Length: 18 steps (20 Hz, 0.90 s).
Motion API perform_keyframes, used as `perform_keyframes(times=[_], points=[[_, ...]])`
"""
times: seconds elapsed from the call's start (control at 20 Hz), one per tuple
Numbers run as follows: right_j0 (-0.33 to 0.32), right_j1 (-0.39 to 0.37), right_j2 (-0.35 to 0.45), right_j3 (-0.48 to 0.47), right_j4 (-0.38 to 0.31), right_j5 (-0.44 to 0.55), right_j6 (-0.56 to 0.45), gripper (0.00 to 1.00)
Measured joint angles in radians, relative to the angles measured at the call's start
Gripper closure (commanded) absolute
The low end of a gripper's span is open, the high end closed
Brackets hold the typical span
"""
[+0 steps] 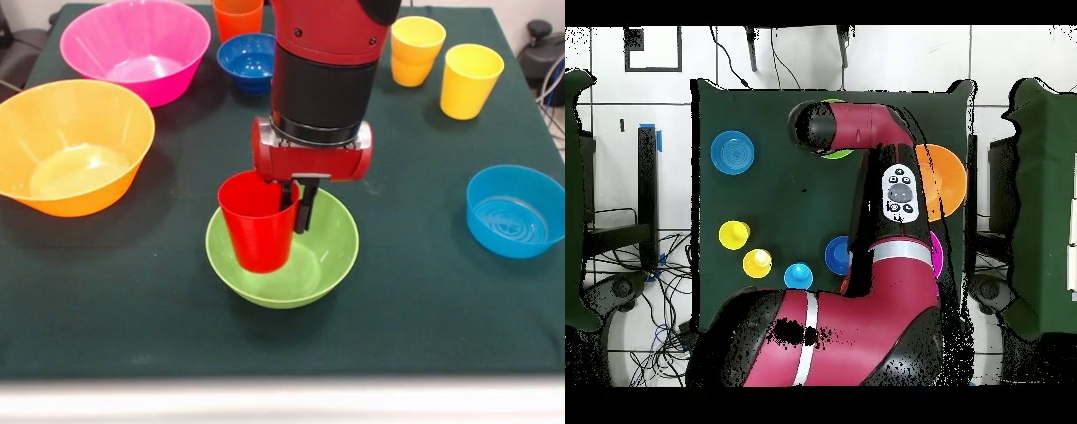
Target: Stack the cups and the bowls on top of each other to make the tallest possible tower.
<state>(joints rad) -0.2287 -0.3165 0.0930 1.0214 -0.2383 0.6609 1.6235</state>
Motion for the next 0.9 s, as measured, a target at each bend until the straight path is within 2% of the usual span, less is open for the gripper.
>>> perform_keyframes(times=[0.9], points=[[0.006,-0.005,-0.025,0.008,0.029,0.000,0.000,1.00]])
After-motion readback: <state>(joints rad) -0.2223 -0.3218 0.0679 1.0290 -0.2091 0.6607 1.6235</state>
